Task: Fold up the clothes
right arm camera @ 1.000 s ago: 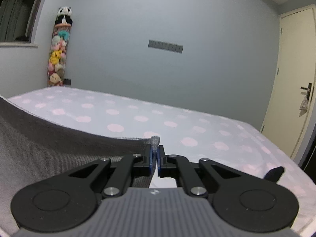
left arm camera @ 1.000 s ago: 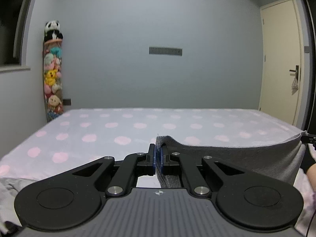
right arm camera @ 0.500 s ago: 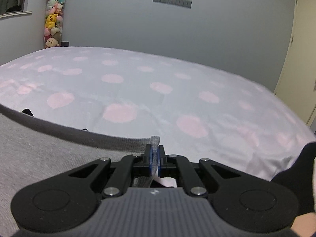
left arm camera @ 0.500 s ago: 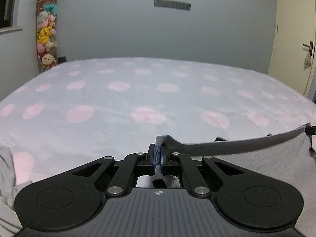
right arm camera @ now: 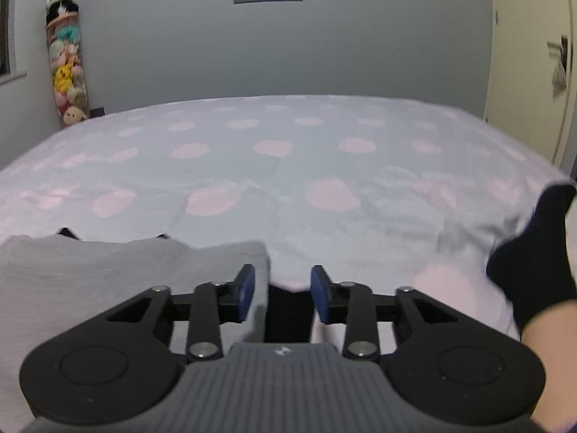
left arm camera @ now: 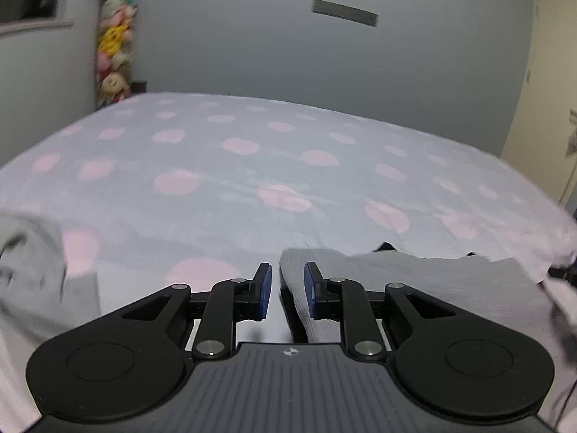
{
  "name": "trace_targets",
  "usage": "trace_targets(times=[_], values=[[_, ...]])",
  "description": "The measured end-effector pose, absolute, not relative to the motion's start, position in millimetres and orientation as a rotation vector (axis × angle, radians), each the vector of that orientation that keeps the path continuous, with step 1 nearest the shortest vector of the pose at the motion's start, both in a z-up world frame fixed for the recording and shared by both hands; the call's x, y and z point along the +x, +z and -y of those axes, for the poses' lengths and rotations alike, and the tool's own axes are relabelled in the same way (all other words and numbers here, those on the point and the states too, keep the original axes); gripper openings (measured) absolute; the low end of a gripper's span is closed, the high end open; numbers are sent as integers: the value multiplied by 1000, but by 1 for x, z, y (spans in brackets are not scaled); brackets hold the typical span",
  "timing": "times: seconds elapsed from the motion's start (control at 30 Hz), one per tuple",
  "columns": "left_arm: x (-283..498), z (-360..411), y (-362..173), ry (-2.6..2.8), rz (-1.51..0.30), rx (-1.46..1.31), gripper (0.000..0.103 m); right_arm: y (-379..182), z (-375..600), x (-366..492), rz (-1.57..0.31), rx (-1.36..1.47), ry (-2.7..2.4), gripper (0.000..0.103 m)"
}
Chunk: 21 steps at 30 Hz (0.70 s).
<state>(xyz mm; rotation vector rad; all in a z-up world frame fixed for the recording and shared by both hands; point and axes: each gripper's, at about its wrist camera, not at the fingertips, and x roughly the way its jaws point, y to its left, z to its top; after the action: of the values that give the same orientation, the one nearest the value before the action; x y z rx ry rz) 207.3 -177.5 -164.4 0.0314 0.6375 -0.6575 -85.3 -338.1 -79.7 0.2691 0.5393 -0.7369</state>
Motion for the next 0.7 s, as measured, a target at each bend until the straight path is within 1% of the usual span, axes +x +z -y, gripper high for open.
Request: trace_targets(times=[0.13,0.2,0.27,0.47,0.57,0.6,0.7], values=[[179,161,-164,-643,-695,-7,24,-78,319,-105,-565,325,-717,41],[166,155,-167,-638,-732,-25,29,-78,308,-116,-570,347,-714,47],[154,150,-172,-623,-775,-43,29,-81,297,-129,-582,373,-715,49],[126,154,-181,-526,-787,60,29,-92,276,-151,-664,352,-743,50],[119,158,-183,-501,-780,115,34,-98,272,-156,-701,350,-754,51],[118,159,-185,-501,-790,131,41,-101,271,-156,-716,357,-755,51],[116,160,-194,-494,-825,173,42,-110,268,-157,-752,362,-760,53]])
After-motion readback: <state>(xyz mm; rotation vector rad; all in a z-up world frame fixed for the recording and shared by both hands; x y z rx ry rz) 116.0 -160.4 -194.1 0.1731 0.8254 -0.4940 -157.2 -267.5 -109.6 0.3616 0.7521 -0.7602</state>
